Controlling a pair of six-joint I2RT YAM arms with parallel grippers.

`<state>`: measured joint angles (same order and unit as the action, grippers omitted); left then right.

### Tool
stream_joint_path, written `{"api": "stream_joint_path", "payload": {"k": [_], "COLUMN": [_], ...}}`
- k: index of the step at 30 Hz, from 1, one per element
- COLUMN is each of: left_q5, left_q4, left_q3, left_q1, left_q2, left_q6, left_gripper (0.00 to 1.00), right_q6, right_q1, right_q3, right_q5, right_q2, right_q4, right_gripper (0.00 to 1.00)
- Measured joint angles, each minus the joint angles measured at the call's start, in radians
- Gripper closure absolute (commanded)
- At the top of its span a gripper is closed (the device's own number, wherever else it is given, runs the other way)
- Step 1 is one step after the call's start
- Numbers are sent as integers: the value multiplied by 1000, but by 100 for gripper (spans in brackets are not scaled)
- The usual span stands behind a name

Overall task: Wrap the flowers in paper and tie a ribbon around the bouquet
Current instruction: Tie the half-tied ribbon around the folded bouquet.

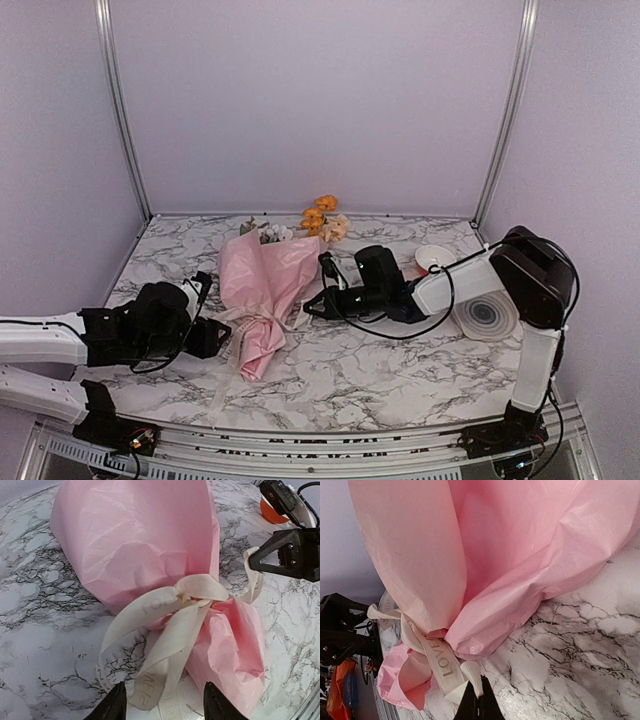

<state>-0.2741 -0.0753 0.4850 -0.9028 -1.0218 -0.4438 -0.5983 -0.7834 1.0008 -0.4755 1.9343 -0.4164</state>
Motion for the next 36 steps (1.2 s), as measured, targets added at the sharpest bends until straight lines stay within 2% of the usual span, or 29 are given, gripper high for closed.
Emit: {"api": "stream_joint_path", "payload": {"k": [3,5,6,10,13,15,17,18,24,29,32,33,35,36], "left_q5": [-23,-36,-47,-106,-105,-47,17,45,234,295,340,363,392,402], "left_q4": [-43,-66,-79,-141,-147,-116,-78,-64,25,101,143,151,162,166], "left_q3": [-8,-20,-24,-4,39,37,25,18,-50,-27,-18,-19,-26,-31], "left_q1": [-49,-56,-56,-18,3,1,-1,-1,99,131,132,132,132,132], "left_q2": [35,40,40,46,47,34,-22,-62,-203,-306,-339,-341,-338,-334], "left_q6": [-53,-90,-101,-113,-68,-59,-46,-46,-42,-11,-4,-2,0,0], "left_gripper": [23,19,21,53,60,55,40,37,38,61,65,71,91,97], "right_q6": [0,0,0,0,0,0,0,0,0,0,0,1,1,1], "right_q1": [-5,-7,-9,-14,-16,-16,-16,-16,-22,-24,-25,-25,-25,-25], "right_q3": [9,13,14,14,15,16,18,18,20,26,28,29,30,30], "right_q5": [-7,-11,-12,-13,-13,-13,-13,-13,-13,-13,-13,-13,-13,-13], "right_q2": [14,22,24,24,24,24,24,24,24,24,24,24,24,24], "right_q4": [3,6,7,8,8,7,7,7,8,8,8,8,7,8], "right_gripper": [100,100,100,100,100,100,100,100,100,100,100,100,100,100]}}
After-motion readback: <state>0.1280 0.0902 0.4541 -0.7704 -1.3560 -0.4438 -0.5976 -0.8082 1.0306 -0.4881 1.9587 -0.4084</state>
